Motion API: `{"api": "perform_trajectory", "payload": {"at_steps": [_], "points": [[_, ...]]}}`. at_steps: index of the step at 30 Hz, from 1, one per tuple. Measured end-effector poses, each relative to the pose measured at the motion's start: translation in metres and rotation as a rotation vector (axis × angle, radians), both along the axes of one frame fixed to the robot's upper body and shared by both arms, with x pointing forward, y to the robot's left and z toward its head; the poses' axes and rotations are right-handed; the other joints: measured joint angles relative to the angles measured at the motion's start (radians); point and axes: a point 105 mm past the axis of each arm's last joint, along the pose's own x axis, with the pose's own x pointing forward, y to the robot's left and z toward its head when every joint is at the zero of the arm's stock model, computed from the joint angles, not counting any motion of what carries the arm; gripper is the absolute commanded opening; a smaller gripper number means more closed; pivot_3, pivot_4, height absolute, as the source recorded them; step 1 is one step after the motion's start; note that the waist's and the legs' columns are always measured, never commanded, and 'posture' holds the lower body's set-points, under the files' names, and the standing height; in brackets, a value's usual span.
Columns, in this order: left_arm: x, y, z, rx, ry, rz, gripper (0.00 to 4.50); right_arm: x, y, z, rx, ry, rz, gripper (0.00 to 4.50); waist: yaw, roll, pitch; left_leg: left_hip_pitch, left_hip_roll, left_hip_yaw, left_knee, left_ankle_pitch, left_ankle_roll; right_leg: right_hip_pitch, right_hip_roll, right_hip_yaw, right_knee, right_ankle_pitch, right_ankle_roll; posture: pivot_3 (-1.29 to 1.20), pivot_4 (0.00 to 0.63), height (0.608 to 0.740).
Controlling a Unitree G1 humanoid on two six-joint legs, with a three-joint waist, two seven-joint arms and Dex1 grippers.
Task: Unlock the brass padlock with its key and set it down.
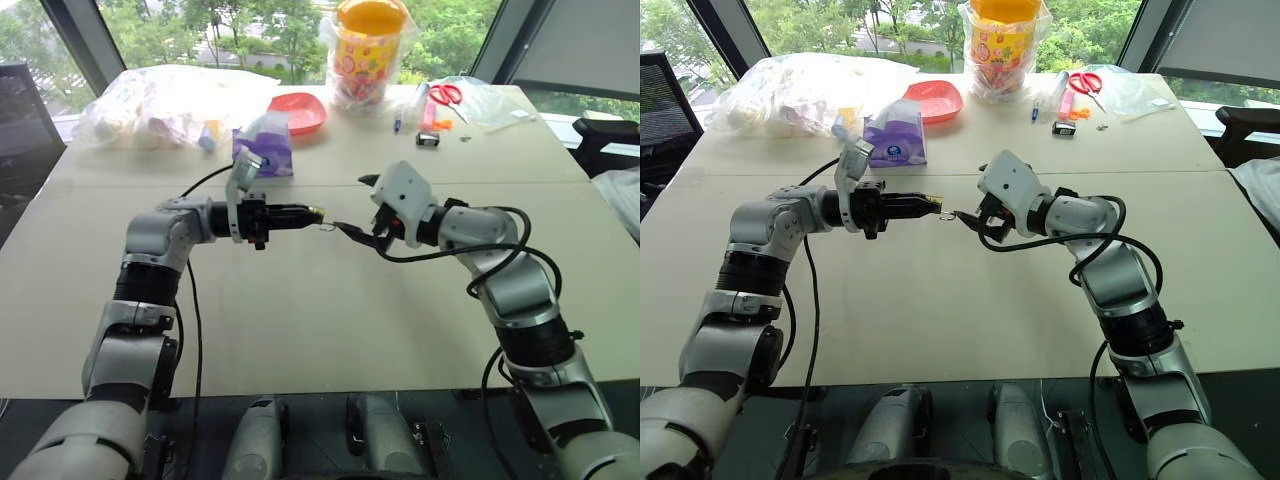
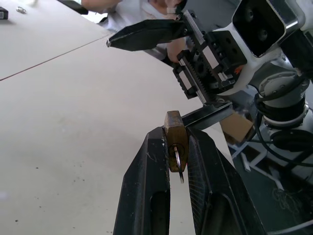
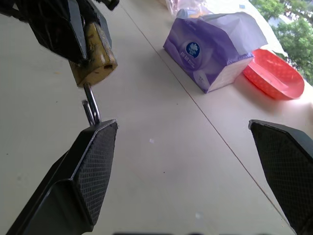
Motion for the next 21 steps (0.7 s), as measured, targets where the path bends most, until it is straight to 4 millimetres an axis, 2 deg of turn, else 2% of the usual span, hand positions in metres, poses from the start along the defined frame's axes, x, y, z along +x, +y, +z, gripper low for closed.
{"api": "perform_trajectory", "payload": {"at_steps": [3,7,9,12,15,17,21], "points": [[0.001,-0.004,-0.002,-0.013,0.010,0.000,0.00,-0.006,-0.017,-0.008,-0.026,0.046,-0.027,4.44,0.002,0.000,0.000,-0.001,0.000,0.000,0.000,0.000,0.000,0.000,-0.001,0.000,0.000,0.000,0.000,0.00,0.150,0.740],[0.004,-0.014,-0.006,-0.039,0.044,-0.001,0.00,-0.017,-0.042,-0.006,-0.084,0.062,-0.059,4.44,0.001,0.000,0.000,0.000,0.000,0.000,0.000,0.000,0.000,0.000,0.000,0.000,-0.001,0.000,0.000,0.00,0.150,0.740],[0.006,-0.021,-0.010,-0.059,0.086,0.004,0.00,-0.025,-0.048,-0.003,-0.099,0.066,-0.057,4.44,0.000,0.000,0.000,0.000,0.000,0.000,0.000,0.000,0.000,0.000,0.000,0.000,-0.001,0.000,0.000,0.00,0.150,0.740],[0.005,-0.043,-0.014,-0.147,0.222,-0.015,0.00,-0.037,-0.056,-0.002,-0.133,0.090,-0.060,4.44,0.001,0.000,0.000,0.000,0.000,-0.001,0.000,0.000,0.000,0.000,0.000,0.000,-0.001,-0.001,0.000,0.00,0.150,0.740],[0.001,-0.060,-0.023,-0.156,0.324,-0.034,0.00,-0.048,-0.058,-0.002,-0.167,0.105,-0.046,4.44,-0.002,0.000,0.000,0.000,0.000,-0.001,0.000,0.000,0.000,0.000,0.000,0.000,-0.001,-0.002,0.000,0.00,0.150,0.740],[-0.002,-0.069,-0.031,-0.121,0.344,-0.043,0.00,-0.058,-0.061,-0.009,-0.209,0.149,-0.036,4.44,-0.002,0.000,0.000,0.000,0.000,-0.001,0.000,0.000,0.000,0.001,0.000,0.000,-0.001,-0.002,-0.001,0.00,0.150,0.740],[-0.002,-0.081,-0.066,-0.006,0.396,-0.016,0.00,-0.067,-0.060,-0.014,-0.216,0.185,-0.018,4.44,-0.002,0.000,0.000,0.001,0.000,0.000,0.000,0.000,0.000,0.001,0.000,0.000,-0.001,-0.003,-0.002,0.00,0.150,0.740]]}}
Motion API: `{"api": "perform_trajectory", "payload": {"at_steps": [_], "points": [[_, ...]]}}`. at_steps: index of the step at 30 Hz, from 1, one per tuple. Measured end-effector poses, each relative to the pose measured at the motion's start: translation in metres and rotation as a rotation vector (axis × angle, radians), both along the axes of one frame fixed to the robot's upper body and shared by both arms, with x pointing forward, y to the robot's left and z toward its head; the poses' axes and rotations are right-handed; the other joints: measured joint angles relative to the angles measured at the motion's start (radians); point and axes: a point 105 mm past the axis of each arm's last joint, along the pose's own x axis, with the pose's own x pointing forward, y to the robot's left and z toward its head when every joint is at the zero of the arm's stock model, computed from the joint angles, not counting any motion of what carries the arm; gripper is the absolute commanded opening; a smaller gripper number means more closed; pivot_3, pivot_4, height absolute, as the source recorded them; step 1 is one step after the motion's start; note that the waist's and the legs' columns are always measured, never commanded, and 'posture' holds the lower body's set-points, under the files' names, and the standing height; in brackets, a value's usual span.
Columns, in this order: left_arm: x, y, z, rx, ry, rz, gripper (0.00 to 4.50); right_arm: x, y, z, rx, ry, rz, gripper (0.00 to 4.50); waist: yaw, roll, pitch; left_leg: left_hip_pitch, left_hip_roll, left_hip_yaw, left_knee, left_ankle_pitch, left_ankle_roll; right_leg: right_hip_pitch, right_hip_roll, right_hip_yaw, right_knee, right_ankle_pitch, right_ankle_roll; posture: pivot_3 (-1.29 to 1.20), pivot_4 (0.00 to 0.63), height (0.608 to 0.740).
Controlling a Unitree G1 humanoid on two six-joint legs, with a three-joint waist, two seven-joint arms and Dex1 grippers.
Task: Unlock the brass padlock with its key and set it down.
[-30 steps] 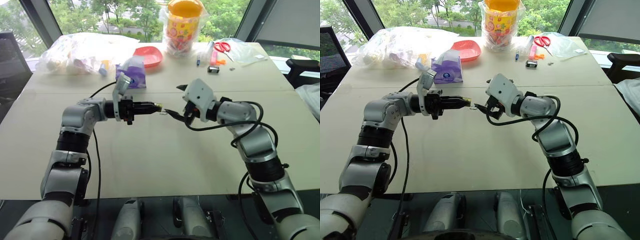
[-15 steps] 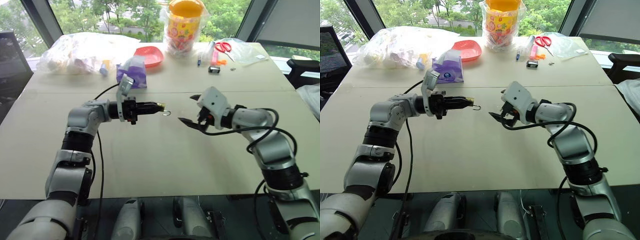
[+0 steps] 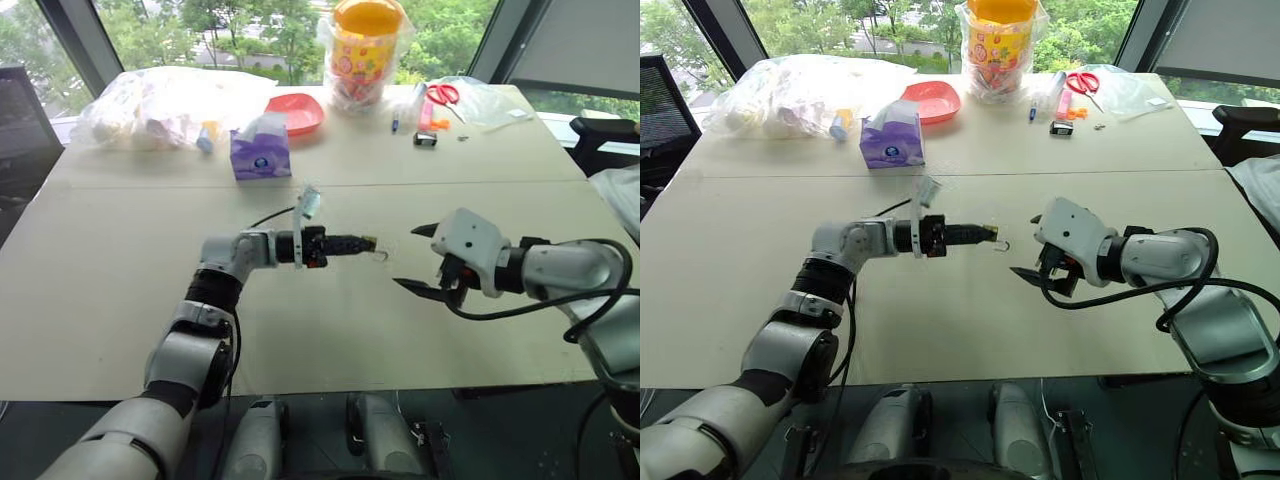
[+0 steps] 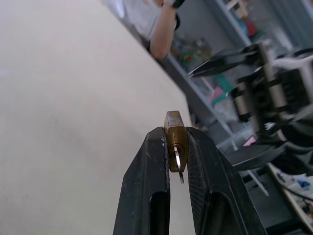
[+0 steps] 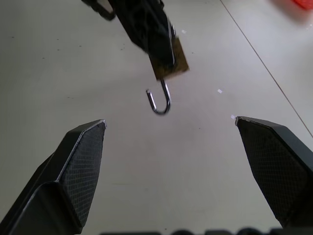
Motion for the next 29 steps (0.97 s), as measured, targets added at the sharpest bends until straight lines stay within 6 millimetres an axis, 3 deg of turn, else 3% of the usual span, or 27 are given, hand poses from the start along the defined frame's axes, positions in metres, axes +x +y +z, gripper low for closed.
{"api": "perform_trajectory", "payload": {"at_steps": [3,6,8,14,19,23,26,29], "points": [[0.005,-0.002,-0.024,0.058,0.089,0.047,0.00,-0.003,0.001,-0.003,0.007,0.017,-0.004,4.44,0.003,0.000,0.000,0.000,0.000,0.000,0.000,0.000,0.000,0.000,0.000,0.000,0.000,-0.001,0.001,0.00,0.150,0.740],[0.019,-0.006,-0.022,0.065,0.117,0.107,0.00,-0.001,0.000,-0.003,0.018,0.011,-0.022,4.44,0.007,0.000,0.000,-0.001,0.000,0.000,0.001,0.000,0.000,0.000,-0.001,0.000,-0.001,-0.001,0.001,0.00,0.150,0.740],[0.025,-0.002,-0.019,0.046,0.138,0.142,1.04,-0.001,0.001,-0.003,0.025,0.007,-0.027,4.50,0.008,0.000,0.000,-0.001,0.000,0.000,0.001,0.000,0.000,0.000,-0.001,0.000,-0.001,-0.001,0.001,0.00,0.150,0.740],[0.024,0.003,-0.023,0.031,0.172,0.133,3.43,-0.001,0.002,-0.002,0.037,-0.001,-0.033,4.50,0.019,0.000,0.000,-0.001,0.000,0.000,0.000,-0.001,0.001,0.000,-0.001,-0.001,-0.001,0.000,0.000,0.00,0.150,0.740],[0.030,0.014,-0.022,0.105,0.056,0.157,3.43,-0.002,0.002,-0.005,0.040,0.008,-0.036,4.50,0.019,-0.001,0.000,0.001,0.001,0.000,0.000,-0.001,0.001,0.001,-0.001,0.000,-0.001,0.000,-0.001,0.00,0.150,0.740],[0.036,0.046,-0.019,0.225,-0.172,0.215,3.43,-0.004,0.001,-0.011,0.036,0.020,-0.034,4.50,0.004,0.000,0.000,0.001,0.003,0.000,0.000,-0.001,0.001,0.001,0.001,0.000,-0.001,0.001,-0.002,0.00,0.150,0.740],[0.033,0.087,-0.014,0.335,-0.337,0.303,3.43,-0.004,-0.001,-0.019,0.032,0.020,-0.051,4.50,-0.006,0.000,0.000,0.001,0.004,0.000,-0.001,-0.001,0.001,-0.001,0.001,0.001,0.000,0.001,-0.002,0.00,0.150,0.740],[0.022,0.105,0.002,0.353,-0.433,0.367,3.43,0.013,-0.005,-0.020,0.095,-0.062,-0.140,4.50,0.003,0.000,0.000,0.000,0.003,0.000,-0.001,-0.001,0.001,-0.001,-0.001,0.001,0.000,0.001,-0.002,0.00,0.150,0.740]]}}
